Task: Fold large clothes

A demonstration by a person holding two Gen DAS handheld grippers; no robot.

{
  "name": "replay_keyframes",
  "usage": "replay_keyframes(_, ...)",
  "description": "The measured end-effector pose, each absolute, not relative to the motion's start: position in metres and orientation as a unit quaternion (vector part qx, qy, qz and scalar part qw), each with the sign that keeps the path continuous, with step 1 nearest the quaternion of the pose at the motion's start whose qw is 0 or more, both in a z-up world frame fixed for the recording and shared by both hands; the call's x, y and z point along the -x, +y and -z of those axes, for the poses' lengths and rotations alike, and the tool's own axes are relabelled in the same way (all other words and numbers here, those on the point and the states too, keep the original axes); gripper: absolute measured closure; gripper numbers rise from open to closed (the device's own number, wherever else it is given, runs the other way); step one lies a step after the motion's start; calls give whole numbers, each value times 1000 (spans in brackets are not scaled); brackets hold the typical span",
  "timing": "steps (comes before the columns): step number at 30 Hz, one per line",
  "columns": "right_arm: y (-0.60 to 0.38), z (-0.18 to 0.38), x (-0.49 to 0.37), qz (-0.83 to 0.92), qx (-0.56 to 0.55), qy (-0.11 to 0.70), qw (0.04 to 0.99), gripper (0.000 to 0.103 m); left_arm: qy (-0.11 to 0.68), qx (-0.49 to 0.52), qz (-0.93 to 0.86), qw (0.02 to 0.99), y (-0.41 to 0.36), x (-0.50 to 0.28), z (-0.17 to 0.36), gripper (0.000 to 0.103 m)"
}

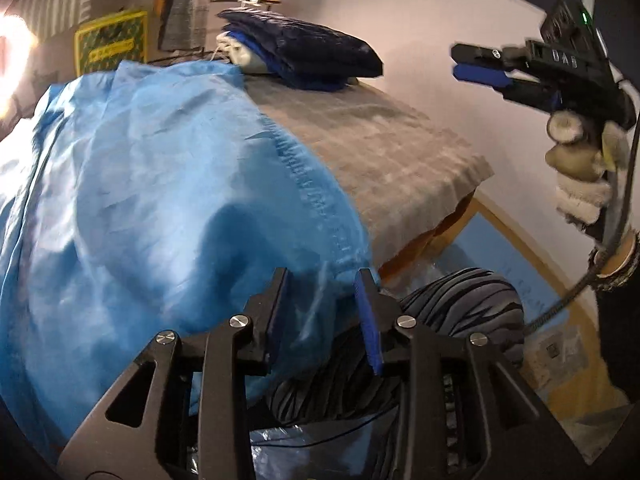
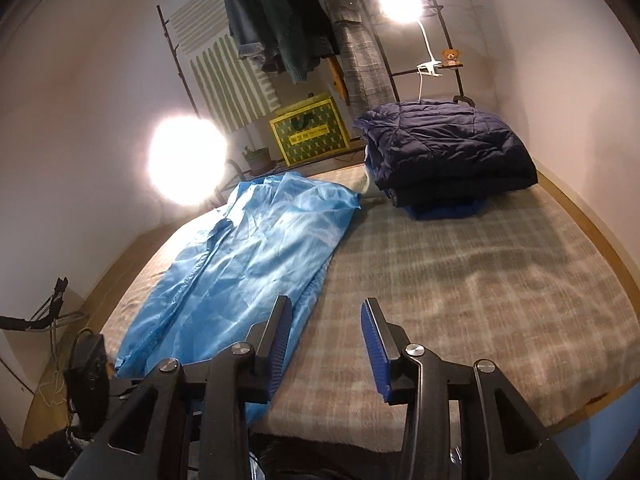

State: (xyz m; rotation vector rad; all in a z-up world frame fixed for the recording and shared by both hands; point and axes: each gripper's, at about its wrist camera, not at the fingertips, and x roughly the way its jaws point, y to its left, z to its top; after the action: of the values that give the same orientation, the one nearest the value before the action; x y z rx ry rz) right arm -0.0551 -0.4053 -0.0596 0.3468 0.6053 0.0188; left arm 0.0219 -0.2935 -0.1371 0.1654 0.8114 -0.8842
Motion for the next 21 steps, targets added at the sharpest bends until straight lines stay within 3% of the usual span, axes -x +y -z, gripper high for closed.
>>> replay_keyframes(4,-416,64,51,-10,-179,297,938,64,368,-133,396,830,-320,-13,141,48)
replay_keyframes(13,-431,73,33,-23,-196,302,932,63,352,-209,354,841,-347,-14,155,49)
replay_keyframes(18,-430,79,9,-32,-196,311,929,59,357,-173,364,843,-336,-24,150,84)
replay_keyframes(21,-431,89,-13,-48,-223,317,920,58,366,-134,371,843,-325,-30,144,91)
